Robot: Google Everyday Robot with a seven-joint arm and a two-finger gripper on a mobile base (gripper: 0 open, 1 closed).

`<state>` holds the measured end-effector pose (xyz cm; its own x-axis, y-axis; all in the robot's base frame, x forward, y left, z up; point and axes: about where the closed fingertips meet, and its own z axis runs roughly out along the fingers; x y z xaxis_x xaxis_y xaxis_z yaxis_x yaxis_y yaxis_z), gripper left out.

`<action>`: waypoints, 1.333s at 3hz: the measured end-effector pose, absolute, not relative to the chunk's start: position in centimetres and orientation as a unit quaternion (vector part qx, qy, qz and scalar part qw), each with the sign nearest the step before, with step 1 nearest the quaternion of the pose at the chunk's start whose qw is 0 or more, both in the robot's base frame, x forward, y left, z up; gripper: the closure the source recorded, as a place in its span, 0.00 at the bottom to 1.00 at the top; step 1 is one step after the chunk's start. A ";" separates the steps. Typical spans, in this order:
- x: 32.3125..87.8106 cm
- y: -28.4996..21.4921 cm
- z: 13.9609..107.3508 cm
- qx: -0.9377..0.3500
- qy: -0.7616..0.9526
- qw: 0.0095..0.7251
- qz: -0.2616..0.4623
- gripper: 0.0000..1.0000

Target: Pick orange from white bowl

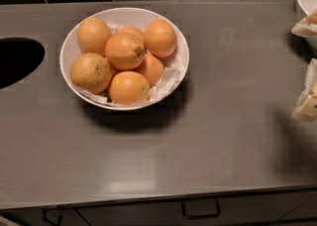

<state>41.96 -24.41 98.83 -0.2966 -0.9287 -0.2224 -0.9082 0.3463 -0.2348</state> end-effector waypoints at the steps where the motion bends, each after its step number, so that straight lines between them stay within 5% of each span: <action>1: 42.0 -24.4 98.8 -0.571 0.804 0.161 -0.032 0.00; 4: 44.8 -15.5 103.6 -0.666 0.711 0.223 -0.034 0.00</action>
Offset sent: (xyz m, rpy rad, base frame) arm 0.0366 0.0762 0.0368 0.0202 -0.0861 0.2202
